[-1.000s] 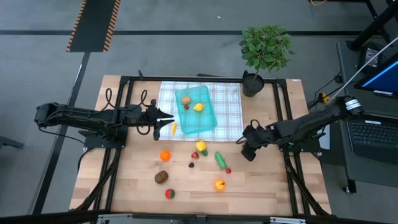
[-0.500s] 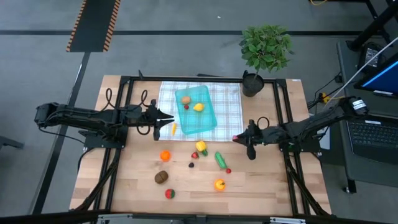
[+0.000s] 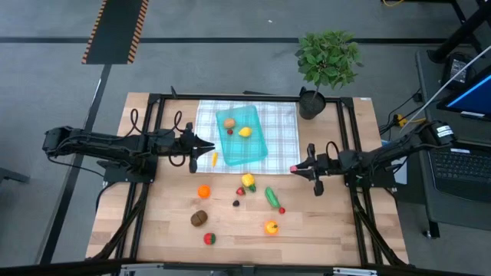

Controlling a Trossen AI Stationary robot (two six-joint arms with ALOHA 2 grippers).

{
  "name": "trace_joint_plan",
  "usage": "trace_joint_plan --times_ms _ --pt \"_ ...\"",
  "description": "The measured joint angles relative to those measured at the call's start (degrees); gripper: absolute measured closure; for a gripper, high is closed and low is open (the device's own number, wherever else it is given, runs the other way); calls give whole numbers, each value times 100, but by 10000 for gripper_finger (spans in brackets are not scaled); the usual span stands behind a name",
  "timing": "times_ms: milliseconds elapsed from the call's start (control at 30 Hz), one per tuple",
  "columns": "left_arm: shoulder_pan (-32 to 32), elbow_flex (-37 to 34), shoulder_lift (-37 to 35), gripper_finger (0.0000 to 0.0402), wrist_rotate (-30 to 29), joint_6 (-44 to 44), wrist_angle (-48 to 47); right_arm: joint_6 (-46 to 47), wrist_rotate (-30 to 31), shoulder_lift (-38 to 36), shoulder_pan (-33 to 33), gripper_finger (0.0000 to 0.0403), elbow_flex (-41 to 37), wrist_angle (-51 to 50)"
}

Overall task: Pick and placing Produce into tupperware
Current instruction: Put the pink peach into the blue bin

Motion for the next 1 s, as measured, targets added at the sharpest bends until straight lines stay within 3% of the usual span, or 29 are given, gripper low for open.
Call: trace_joint_plan --times_ms 300,433,600,733,1000 --pt "0 -27 113 374 159 359 189 269 477 17 -582 360 2 27" --pt "2 -476 377 383 521 625 1371 268 453 33 -845 360 81 -75" --pt "7 -1236 364 393 463 597 2447 150 -102 146 -1097 360 361 -128" --pt "5 -1780 83 400 457 589 3118 -47 -179 448 -1263 360 583 -137" --pt "116 -1933 -412 389 214 403 2670 -332 -642 1734 -1672 360 1373 -137"
